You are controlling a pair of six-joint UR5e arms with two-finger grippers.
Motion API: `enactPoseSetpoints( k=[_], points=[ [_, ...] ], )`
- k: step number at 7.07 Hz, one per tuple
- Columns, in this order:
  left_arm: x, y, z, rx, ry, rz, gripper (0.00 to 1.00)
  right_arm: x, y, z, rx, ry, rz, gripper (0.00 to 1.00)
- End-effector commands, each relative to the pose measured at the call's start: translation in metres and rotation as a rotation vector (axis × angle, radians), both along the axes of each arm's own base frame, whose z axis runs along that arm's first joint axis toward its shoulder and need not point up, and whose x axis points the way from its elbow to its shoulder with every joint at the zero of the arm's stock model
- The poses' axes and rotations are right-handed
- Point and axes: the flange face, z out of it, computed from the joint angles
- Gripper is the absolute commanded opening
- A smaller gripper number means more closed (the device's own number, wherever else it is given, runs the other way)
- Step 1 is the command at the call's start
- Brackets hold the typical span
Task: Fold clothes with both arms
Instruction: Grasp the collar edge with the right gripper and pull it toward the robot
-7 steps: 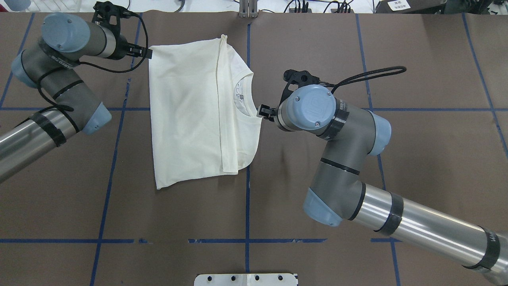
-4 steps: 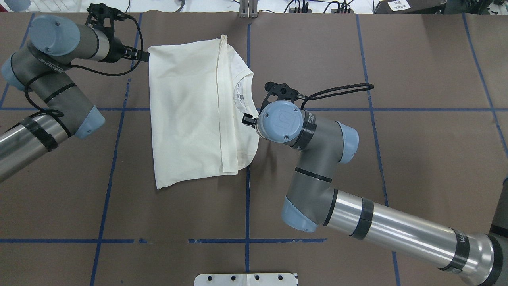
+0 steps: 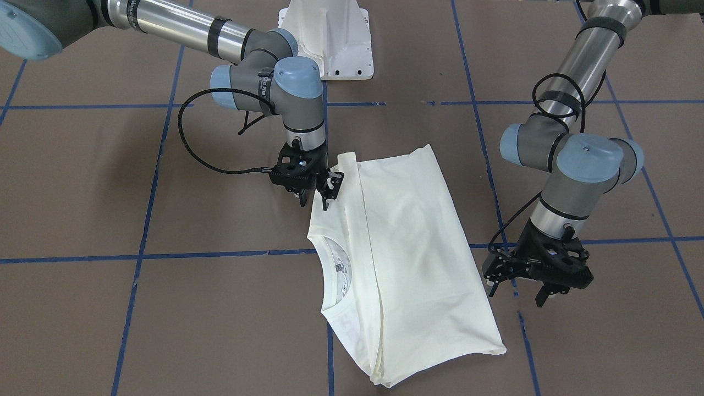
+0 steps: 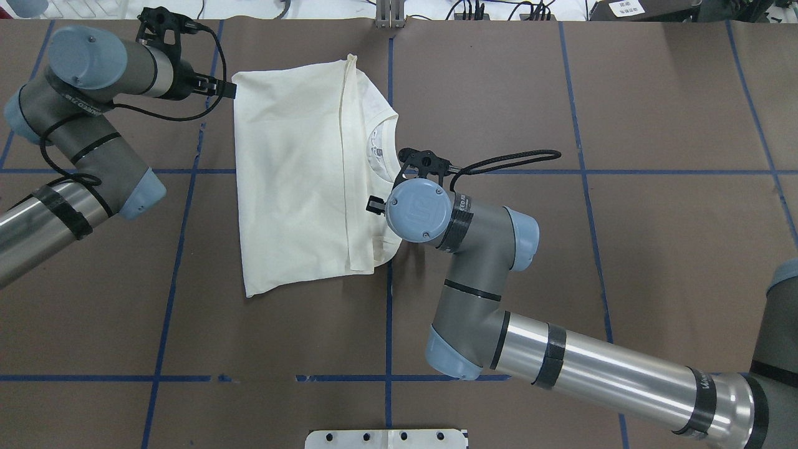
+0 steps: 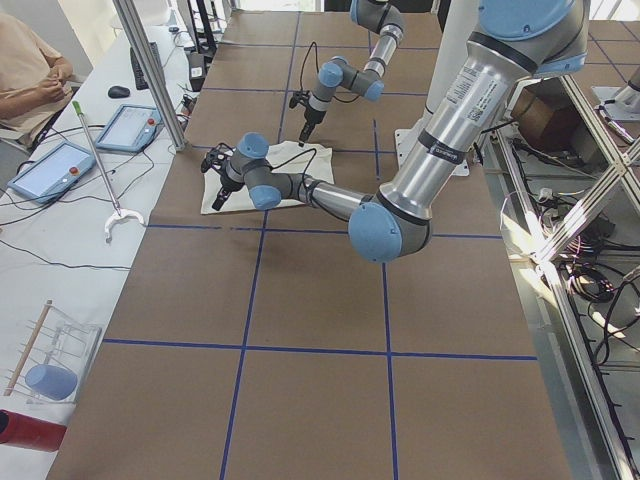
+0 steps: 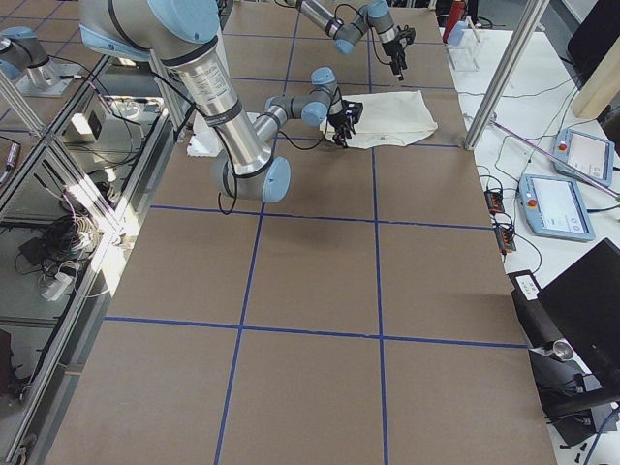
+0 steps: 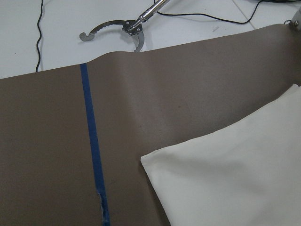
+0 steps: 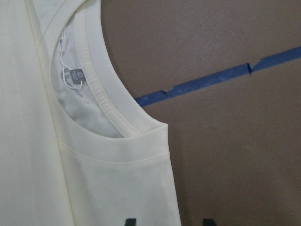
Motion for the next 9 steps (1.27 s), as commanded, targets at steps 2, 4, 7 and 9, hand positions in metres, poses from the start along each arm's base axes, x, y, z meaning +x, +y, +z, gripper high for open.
enactPoseSetpoints(
  k=[2,4,7,9],
  points=[
    [0.001,0.000,0.001,-0.001,-0.001,0.001,1.00,-0.008,0.010,0.000,-0.006,-0.002,0.008,0.23],
    [0.001,0.000,0.001,-0.002,0.000,0.000,1.00,-0.008,0.010,-0.003,-0.020,-0.012,0.024,0.00],
    [0.002,0.001,-0.001,-0.001,0.003,0.001,1.00,0.016,0.018,0.009,-0.011,-0.023,0.022,0.00],
    [0.003,0.002,-0.001,0.000,0.004,0.004,1.00,0.058,0.083,0.040,0.040,-0.036,0.008,0.00]
  ],
)
